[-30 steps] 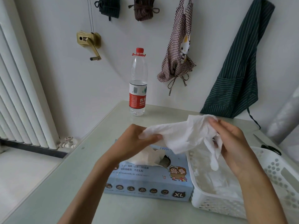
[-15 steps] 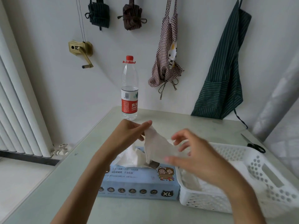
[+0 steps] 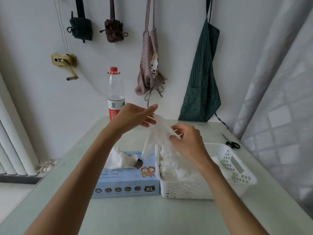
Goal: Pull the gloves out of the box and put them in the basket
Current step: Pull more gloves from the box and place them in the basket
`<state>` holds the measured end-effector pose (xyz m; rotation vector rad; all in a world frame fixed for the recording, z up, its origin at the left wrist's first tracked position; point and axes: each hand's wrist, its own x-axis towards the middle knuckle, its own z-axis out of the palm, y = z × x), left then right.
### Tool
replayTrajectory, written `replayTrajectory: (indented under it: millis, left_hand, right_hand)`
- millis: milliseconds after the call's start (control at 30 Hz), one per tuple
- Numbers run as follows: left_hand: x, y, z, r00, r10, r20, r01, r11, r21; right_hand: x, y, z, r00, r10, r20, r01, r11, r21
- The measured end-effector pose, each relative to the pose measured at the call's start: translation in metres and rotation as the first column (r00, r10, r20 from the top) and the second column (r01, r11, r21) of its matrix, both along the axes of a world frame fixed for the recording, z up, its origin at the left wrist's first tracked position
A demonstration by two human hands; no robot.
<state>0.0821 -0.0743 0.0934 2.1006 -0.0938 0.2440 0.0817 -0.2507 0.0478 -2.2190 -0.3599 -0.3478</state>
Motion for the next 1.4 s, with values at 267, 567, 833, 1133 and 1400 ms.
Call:
replayTrajectory:
  millis: [267,567,833,1133,1400]
  left_hand:
    - [0.002,-0.037,-0.037,0.958,-0.278,-0.065,0.284,0.916,0.284]
    - [0.013,-0.062,-0.025,0.966,-0.255,0.027,0.251,0.961,0.117]
    - [0.02,-0.062,-0.01,0.962,-0.27,0.05,0.258,0.95,0.176]
    - [0.032,-0.057,-0.03,0.972,-0.223,0.072,0.219,0.974,0.063]
    - [0.029,-0.047,-0.03,0.954,0.047,0.296,-0.037,0.999,-0.04]
  right_hand:
    - [0.004,-0.073,0.044,0.878,0.268,-0.398,-0.21,0.96,0.184]
    - [0.008,-0.104,0.056,0.781,0.19,-0.595,-0.335,0.931,-0.142]
    - [0.028,-0.105,0.048,0.888,0.209,-0.41,-0.081,0.948,0.308]
    - [0.044,-0.109,0.037,0.917,-0.218,0.335,0.152,0.965,0.212]
    - [0.037,-0.083,0.023,0.686,-0.221,0.693,0.216,0.972,0.096]
